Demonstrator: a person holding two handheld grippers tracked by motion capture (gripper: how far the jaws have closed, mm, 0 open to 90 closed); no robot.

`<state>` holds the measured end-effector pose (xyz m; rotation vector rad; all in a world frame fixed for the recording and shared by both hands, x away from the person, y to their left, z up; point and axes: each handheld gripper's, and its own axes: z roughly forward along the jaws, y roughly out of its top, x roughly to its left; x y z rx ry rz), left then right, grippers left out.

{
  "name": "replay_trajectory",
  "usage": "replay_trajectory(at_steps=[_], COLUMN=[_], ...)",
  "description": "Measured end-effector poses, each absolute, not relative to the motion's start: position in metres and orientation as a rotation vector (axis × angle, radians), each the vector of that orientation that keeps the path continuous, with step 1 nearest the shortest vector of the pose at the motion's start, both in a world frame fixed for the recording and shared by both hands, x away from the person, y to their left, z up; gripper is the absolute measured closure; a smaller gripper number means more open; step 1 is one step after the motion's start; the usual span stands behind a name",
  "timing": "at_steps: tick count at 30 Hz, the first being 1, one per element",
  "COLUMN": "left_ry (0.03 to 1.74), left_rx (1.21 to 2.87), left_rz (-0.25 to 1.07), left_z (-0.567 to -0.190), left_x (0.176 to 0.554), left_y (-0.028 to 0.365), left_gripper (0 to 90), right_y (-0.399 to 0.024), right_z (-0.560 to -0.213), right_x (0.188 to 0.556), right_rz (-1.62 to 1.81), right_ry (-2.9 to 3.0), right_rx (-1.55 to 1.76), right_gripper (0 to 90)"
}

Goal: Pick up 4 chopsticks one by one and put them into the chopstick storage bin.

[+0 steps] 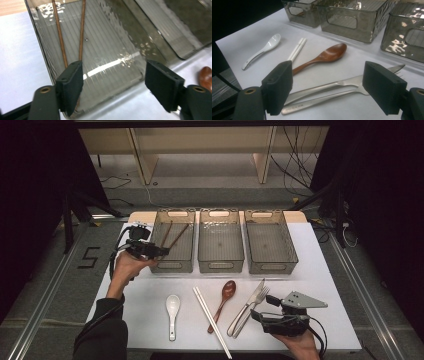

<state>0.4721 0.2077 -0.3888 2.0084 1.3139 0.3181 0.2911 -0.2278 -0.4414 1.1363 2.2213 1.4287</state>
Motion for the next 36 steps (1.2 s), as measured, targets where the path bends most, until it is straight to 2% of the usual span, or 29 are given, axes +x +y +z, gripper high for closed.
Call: replay_trajectory(at_steps=[20,36], left_ry=[1.209,1.173], left_rx=[1.889,1.865], left_rz=[0.394,0.358], left_z=[-0.408,-0.425], left_x=[0.38,0.347], left_y=[0.212,0.204], left_gripper=[21.7,20.6], right_y=[-0.172,-0.146], right_z=[-0.431,-0.444], right_x=[0.29,0.299], right_rz=[1.303,1.164], right_ry=[2.443,2.571], right_rx=[1.1,1.099], right_gripper=[34.7,37.0])
